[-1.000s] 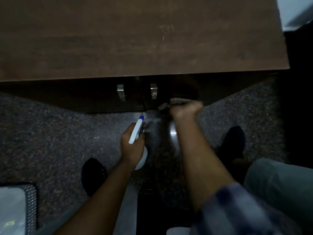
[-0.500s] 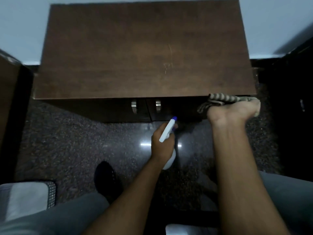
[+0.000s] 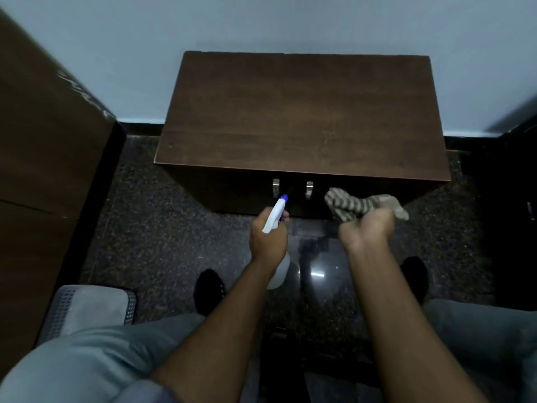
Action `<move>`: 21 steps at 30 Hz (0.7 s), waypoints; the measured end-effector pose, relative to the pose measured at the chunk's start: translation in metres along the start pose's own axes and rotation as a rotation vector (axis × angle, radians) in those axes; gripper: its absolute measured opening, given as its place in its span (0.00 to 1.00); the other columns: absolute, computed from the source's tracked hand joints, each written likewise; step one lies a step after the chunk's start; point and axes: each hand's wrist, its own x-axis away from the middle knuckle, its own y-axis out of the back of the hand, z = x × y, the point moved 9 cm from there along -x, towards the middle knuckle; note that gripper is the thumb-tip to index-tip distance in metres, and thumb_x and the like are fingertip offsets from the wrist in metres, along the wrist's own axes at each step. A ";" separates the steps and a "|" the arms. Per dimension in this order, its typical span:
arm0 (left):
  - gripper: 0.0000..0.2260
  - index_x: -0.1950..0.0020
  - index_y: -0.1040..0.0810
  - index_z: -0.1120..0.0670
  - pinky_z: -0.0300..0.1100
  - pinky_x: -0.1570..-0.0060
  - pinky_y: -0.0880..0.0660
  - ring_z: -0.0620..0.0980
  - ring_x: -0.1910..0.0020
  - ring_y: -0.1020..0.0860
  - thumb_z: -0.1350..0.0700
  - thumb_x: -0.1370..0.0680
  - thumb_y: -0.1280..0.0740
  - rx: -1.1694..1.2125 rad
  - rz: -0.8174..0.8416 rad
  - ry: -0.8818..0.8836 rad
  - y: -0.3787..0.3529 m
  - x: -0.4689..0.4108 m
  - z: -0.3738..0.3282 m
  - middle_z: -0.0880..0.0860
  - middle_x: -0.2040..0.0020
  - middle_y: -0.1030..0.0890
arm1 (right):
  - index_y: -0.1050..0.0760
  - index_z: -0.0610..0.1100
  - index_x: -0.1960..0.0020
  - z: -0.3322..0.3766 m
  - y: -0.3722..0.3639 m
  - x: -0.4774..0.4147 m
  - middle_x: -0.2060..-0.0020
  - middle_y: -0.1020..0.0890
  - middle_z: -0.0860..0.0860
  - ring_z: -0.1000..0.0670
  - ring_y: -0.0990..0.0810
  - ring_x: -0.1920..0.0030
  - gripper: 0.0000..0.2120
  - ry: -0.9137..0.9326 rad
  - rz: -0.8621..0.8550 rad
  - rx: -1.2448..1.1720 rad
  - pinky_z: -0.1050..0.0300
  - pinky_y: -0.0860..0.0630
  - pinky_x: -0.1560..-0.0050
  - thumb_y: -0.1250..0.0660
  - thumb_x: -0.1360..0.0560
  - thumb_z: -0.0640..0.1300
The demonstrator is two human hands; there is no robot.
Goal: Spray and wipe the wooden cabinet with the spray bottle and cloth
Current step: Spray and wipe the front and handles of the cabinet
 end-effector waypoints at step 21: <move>0.18 0.47 0.19 0.46 0.46 0.63 0.24 0.49 0.64 0.21 0.70 0.22 0.36 0.158 -0.143 0.005 0.064 0.009 0.030 0.53 0.61 0.19 | 0.28 0.42 0.56 -0.145 -0.053 0.044 0.55 0.23 0.43 0.47 0.23 0.56 0.15 -0.343 0.033 -0.079 0.54 0.25 0.51 0.49 0.16 0.42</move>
